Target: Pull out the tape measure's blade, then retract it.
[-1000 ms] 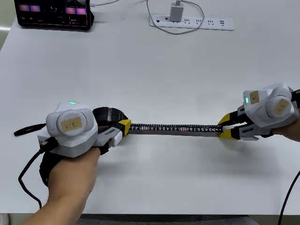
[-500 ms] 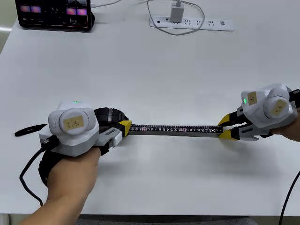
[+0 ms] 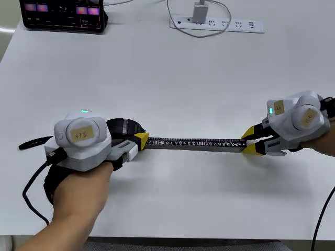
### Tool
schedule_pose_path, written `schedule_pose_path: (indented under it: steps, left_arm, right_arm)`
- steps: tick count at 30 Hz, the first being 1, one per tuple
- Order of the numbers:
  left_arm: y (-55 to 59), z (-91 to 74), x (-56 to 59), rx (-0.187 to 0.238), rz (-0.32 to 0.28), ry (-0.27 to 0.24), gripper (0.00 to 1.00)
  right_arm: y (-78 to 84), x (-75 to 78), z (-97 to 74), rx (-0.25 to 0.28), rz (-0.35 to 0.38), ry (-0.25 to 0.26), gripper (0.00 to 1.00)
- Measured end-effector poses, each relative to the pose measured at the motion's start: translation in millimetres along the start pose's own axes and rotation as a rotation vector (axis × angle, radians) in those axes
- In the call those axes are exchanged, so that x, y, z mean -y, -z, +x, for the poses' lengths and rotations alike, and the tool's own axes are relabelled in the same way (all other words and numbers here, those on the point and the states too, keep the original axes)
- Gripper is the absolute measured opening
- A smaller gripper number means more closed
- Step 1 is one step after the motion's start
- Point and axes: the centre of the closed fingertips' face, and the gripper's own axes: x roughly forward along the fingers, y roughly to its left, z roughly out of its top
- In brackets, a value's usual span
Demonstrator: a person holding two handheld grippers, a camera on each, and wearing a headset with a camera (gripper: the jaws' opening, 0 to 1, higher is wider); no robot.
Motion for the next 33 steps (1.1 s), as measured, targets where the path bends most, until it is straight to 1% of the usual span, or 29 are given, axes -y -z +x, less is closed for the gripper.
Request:
schedule_pose_path:
  steps: [5, 8, 13, 26, 33]
  left_arm:
    - [0.1, -0.2, 0.5, 0.001, -0.002, 0.002, 0.56]
    - [0.1, 0.0, 0.8, 0.0, -0.003, 0.004, 0.56]
    - [0.1, 0.1, 1.2, 0.0, -0.007, 0.006, 0.56]
    - [0.8, 1.1, 0.5, -0.001, -0.016, 0.01, 0.56]
    - [0.8, 1.3, 0.5, -0.002, -0.02, 0.012, 0.56]
  right_arm:
    - [-7.1, 0.2, 3.6, 0.011, 0.002, -0.004, 0.1]
    - [-14.1, -0.2, 6.5, 0.023, 0.004, -0.011, 0.1]
    - [-21.6, 0.5, 11.2, 0.027, -0.009, -0.017, 0.1]
    - [-39.8, 1.3, 16.5, 0.049, -0.03, -0.03, 0.1]
    - [-48.4, 1.8, 19.2, 0.058, -0.029, -0.037, 0.1]
